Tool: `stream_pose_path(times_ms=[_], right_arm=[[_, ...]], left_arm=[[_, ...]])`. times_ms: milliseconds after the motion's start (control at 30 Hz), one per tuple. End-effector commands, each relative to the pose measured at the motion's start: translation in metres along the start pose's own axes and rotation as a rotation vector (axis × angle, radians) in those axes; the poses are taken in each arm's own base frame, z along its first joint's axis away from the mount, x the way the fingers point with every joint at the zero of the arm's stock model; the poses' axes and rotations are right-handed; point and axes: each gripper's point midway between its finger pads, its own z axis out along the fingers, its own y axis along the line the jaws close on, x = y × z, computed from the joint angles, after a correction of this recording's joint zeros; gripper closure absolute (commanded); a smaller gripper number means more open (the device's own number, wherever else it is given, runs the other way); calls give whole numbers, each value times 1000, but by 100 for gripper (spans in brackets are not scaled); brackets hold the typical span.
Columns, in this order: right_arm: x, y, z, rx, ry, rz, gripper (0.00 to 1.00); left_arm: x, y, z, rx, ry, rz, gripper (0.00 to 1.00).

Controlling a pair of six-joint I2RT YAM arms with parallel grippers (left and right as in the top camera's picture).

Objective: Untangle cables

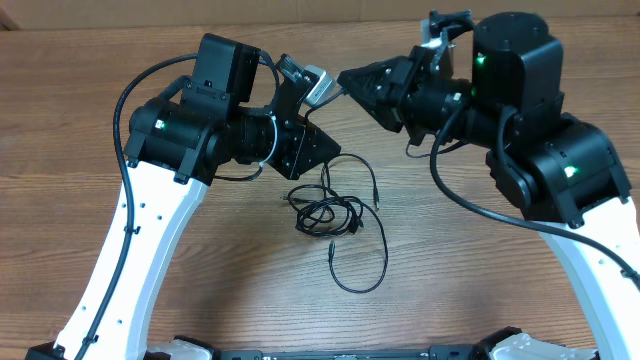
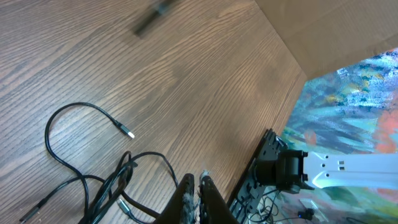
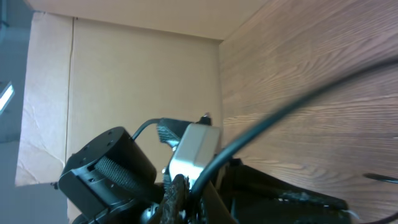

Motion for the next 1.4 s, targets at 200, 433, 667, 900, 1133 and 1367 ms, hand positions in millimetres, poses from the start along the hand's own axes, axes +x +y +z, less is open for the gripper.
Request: stream_pose_path(times_ms=[200, 433, 667, 900, 1133, 1367], right_arm=[[-4, -4, -4, 20, -17, 5, 96], [-21, -35, -7, 160, -137, 45, 96], [-40, -74, -7, 329, -247, 80, 96], [-41, -103, 10, 432, -188, 15, 6], [-30, -122, 9, 515, -110, -65, 0], [-11, -148, -6, 639, 7, -168, 0]], left_arm=[[1, -3, 2, 11, 4, -5, 96], [0, -3, 2, 12, -1, -72, 96], [0, -2, 2, 11, 0, -217, 96], [0, 10, 1, -61, -9, -346, 96], [-16, 20, -6, -69, -88, -545, 96], [-28, 52, -36, -50, -190, -840, 96]])
